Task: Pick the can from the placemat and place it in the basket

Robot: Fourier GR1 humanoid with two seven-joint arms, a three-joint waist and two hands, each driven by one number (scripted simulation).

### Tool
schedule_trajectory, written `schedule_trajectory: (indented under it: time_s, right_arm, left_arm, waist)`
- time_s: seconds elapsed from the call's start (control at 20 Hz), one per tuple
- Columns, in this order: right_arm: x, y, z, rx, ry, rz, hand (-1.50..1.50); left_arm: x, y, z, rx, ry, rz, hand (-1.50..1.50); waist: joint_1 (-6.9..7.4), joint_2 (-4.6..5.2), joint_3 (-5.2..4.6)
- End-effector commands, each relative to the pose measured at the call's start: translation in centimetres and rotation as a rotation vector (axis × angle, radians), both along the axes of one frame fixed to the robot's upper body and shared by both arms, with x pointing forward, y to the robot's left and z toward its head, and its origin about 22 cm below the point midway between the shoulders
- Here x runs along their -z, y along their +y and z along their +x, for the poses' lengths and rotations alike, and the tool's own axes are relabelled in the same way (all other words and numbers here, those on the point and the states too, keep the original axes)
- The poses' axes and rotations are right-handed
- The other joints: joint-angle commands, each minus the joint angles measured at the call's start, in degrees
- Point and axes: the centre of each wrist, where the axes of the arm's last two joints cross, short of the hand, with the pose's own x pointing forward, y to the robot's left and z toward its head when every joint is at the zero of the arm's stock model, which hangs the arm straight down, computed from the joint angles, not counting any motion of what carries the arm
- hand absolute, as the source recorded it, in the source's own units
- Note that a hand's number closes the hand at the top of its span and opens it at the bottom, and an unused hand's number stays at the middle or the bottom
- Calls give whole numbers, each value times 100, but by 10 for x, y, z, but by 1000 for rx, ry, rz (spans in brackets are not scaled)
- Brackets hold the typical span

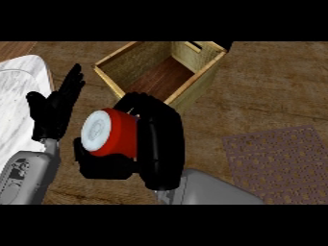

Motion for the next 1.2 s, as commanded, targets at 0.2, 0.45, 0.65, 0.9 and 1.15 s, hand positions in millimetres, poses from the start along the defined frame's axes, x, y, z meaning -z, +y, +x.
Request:
schedule_trajectory:
  time_s: [0.2,0.45,0.65,0.9,1.15]
  right_arm:
    - [-57,14,37,166,-26,177,150]
    - [-91,24,65,258,-38,150,150]
    - [-113,33,85,336,-38,119,150]
    - [-129,44,107,429,16,37,150]
    - [-140,52,122,497,60,-15,150]
  left_arm:
    - [2,-1,2,-6,3,8,0]
    - [-3,0,7,-8,1,12,0]
    - [0,-5,7,2,4,0,0]
    - [-4,-1,10,-8,-15,9,0]
    - [-11,-4,12,10,-25,21,0]
  waist:
    - [0,-29,-6]
    - [15,-5,-20]
    - [48,29,-24]
    - [79,84,-23]
    - [82,96,-13]
